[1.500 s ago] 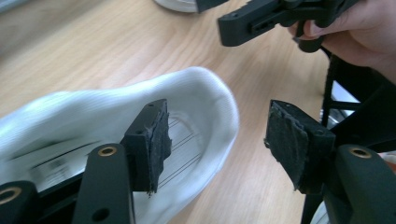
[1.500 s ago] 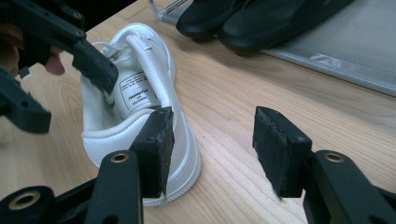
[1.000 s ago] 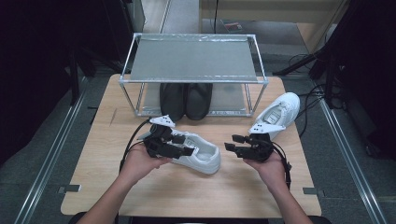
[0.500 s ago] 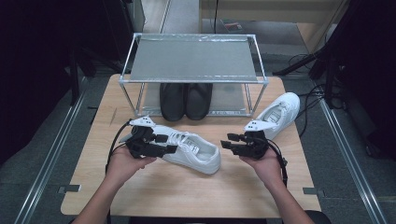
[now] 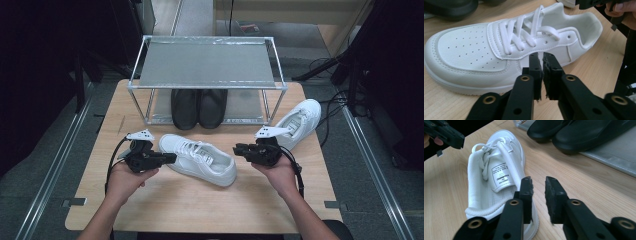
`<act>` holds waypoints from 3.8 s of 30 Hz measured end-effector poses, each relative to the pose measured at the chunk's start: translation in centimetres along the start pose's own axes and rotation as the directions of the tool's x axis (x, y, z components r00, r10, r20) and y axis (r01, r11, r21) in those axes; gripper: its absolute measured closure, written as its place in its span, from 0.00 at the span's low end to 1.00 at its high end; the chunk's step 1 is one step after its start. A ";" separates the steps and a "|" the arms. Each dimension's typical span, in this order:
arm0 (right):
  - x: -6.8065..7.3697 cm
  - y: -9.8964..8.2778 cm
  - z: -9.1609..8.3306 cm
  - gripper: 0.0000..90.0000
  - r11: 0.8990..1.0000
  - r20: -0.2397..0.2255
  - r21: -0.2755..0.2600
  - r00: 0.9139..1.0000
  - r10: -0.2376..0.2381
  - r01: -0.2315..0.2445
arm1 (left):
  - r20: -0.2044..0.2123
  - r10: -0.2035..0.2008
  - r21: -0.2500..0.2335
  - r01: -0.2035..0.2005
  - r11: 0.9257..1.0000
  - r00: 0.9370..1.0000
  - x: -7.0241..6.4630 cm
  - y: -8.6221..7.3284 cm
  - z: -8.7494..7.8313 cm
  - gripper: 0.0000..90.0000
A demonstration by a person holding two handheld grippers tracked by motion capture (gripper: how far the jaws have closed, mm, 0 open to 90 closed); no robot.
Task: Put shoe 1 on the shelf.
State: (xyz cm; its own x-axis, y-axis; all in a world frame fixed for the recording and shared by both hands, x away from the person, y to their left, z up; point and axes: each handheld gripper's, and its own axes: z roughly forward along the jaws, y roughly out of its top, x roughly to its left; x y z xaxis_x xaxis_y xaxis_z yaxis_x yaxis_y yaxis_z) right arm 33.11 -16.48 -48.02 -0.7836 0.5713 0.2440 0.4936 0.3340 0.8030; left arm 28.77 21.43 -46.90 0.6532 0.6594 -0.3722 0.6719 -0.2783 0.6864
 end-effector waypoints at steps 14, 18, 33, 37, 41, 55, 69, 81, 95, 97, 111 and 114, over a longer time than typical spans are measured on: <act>0.0 0.2 3.1 1.00 0.996 0.000 0.081 0.999 -0.039 0.038 | -0.065 -0.052 0.052 0.055 0.997 0.997 1.8 -1.6 1.9 1.00; 0.4 0.2 3.4 1.00 0.994 -0.001 0.093 0.998 -0.056 0.056 | -0.073 -0.040 0.061 0.044 0.997 0.997 1.7 -1.6 2.4 1.00; 0.8 -0.2 3.0 1.00 0.992 -0.028 0.110 0.998 -0.051 0.054 | -0.061 -0.046 0.076 0.050 0.996 0.997 1.8 -1.6 2.9 0.99; 1.1 -0.4 2.8 1.00 0.992 -0.031 0.115 0.998 -0.051 0.054 | -0.050 -0.054 0.075 0.057 0.995 0.997 2.0 -1.5 3.0 0.99; 1.4 -0.6 2.6 1.00 0.992 -0.037 0.116 0.998 -0.047 0.051 | -0.043 -0.054 0.088 0.058 0.994 0.998 2.1 -1.3 3.0 0.99; 3.0 -1.5 2.0 1.00 0.989 -0.078 0.135 0.996 -0.053 0.063 | -0.016 -0.034 0.097 0.035 0.995 0.999 2.0 -0.4 3.7 0.99; 4.7 -2.2 1.8 1.00 0.987 -0.108 0.148 0.993 -0.054 0.070 | 0.024 -0.066 0.093 0.063 0.994 0.998 2.9 -0.1 4.0 0.99; 5.9 -2.4 1.9 1.00 0.982 -0.154 0.167 0.986 -0.063 0.089 | 0.015 -0.079 0.094 0.077 0.993 0.997 2.7 0.0 4.0 0.98; 6.8 -2.6 2.4 1.00 0.982 -0.198 0.169 0.979 -0.054 0.089 | -0.021 -0.051 0.098 0.053 0.994 0.998 2.4 0.4 4.3 0.98; 6.9 -2.6 2.5 1.00 0.981 -0.205 0.170 0.977 -0.058 0.093 | -0.024 -0.048 0.098 0.050 0.994 0.999 2.3 0.5 4.4 0.98; 8.0 -2.6 3.1 1.00 0.977 -0.247 0.179 0.967 -0.070 0.116 | -0.036 -0.025 0.095 0.029 0.995 0.999 2.6 0.9 4.6 0.97; 7.6 -2.5 2.9 0.98 0.978 -0.239 0.174 0.968 -0.073 0.116 | -0.024 -0.031 0.088 0.033 0.996 0.999 2.8 1.0 4.4 0.92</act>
State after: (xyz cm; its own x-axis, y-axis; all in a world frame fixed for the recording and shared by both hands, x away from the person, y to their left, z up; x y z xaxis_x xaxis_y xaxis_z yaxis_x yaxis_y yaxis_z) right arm 27.00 -10.78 -49.74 -0.8847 0.3500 0.3078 0.4572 0.5233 0.7191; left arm 32.76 19.93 -50.01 0.6236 0.6841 -0.3784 0.7213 -0.3169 0.6158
